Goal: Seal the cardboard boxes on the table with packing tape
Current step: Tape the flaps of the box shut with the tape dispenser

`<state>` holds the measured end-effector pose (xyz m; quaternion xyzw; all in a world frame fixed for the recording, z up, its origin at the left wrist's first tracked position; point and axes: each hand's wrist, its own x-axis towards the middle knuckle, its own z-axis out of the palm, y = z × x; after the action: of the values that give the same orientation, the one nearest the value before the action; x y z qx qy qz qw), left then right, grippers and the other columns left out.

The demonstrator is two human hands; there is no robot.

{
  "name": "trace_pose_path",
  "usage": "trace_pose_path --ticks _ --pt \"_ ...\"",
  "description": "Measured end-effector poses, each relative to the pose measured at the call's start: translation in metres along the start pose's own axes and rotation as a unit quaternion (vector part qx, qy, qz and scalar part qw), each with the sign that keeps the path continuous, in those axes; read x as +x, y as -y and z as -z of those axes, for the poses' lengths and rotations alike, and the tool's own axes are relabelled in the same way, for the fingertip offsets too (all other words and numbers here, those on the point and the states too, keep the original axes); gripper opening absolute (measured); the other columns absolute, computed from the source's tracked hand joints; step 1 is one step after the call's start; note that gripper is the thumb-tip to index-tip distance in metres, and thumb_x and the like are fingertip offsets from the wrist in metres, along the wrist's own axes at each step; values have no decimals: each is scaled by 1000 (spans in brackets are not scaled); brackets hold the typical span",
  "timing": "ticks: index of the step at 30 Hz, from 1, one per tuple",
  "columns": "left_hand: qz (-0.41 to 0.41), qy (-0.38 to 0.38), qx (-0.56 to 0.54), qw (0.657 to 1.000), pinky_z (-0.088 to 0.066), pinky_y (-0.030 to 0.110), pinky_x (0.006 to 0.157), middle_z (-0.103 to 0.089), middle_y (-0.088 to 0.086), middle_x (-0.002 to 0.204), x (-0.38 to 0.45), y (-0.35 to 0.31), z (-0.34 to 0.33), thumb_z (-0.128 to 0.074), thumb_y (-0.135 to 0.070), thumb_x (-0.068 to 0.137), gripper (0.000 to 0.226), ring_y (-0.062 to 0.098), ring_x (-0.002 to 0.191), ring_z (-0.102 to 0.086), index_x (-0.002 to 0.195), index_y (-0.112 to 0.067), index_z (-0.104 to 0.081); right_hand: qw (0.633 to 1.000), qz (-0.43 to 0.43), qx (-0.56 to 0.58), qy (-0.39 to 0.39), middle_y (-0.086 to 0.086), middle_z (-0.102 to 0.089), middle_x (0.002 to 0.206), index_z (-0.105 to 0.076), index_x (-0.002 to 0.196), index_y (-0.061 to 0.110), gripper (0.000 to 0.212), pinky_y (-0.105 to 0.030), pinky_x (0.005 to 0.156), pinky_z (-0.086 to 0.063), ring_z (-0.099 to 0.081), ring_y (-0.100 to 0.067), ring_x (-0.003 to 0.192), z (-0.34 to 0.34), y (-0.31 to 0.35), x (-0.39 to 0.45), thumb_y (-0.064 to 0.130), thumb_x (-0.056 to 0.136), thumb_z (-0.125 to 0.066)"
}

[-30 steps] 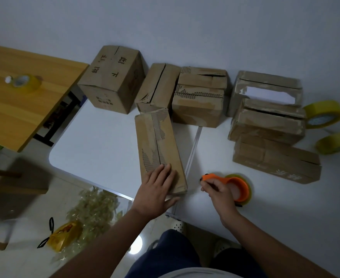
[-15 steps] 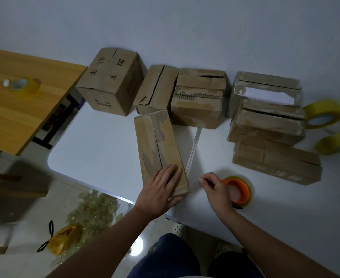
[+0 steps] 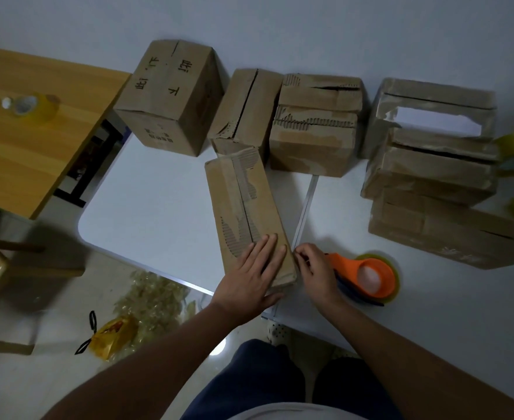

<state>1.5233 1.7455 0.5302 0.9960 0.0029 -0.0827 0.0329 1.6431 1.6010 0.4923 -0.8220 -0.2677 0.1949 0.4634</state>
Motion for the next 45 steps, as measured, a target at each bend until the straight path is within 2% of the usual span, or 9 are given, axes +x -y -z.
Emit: trace_pose_path --ticks 8,12,15,19,22,33,37,40,45 --pt "8 -2 0 1000 -20 48 121 -1 15 165 1 0 -1 -35 -62 99 84 28 153 0 159 -12 -4 996 -85 8 -13 -3 -43 100 -50 96 8 7 -24 75 -40 -47 -15 87 -16 3 -2 13 100 -47" --pt "8 -4 5 1000 -16 46 123 -2 15 165 1 -1 -1 -34 -63 99 84 28 153 0 159 -12 -5 990 -82 -101 48 -9 -44 112 -48 115 3 44 -22 82 -44 -51 -13 96 -9 2 14 40 97 -31" --pt "7 -7 6 1000 -16 46 123 -4 15 165 1 -1 0 -33 -64 98 84 28 153 -1 159 -12 -7 976 -84 -159 126 -10 -53 124 -47 124 11 23 -8 77 -41 -56 0 96 -2 -2 15 16 103 -39" --pt "13 -3 1 1000 -16 45 123 -1 13 166 1 0 -1 -31 -66 98 85 26 153 2 159 -14 -2 984 -62 -120 114 -7 -55 128 -49 134 15 45 -33 93 -49 -57 -18 111 20 -7 -14 -2 92 -48" --pt "14 -4 -5 1000 -17 46 122 -2 12 166 2 -1 -1 -30 -67 97 85 26 153 1 159 -15 -3 977 18 -194 89 -4 -58 126 -56 131 13 49 -34 93 -47 -54 -21 114 31 11 -28 -6 87 -47" --pt "8 -9 -6 1000 -19 47 122 -2 12 166 1 -1 1 -32 -69 96 88 27 153 0 159 -13 -5 918 78 -275 275 0 -35 151 -30 151 19 63 -29 110 -32 -37 -19 133 53 15 5 21 94 -57" --pt "8 -15 -4 1000 -22 48 120 -5 13 165 1 0 0 -30 -70 96 88 27 153 -3 159 -13 -7 919 97 -262 280 7 -49 135 -46 136 24 60 -23 94 -38 -45 -12 123 69 29 13 55 86 -62" --pt "9 -23 -5 1000 -23 48 120 -7 14 165 0 0 0 -31 -70 96 88 28 153 -5 158 -12 -11 891 146 -326 281 1 -53 120 -48 118 17 51 -27 81 -39 -51 -17 109 64 44 22 55 86 -61" --pt "11 -20 -4 1000 -24 49 120 -9 13 165 2 -2 2 -32 -70 96 88 28 153 -6 159 -13 -11 864 124 -396 283 -4 -51 124 -40 126 14 58 -30 82 -40 -53 -21 111 51 56 21 51 86 -62"
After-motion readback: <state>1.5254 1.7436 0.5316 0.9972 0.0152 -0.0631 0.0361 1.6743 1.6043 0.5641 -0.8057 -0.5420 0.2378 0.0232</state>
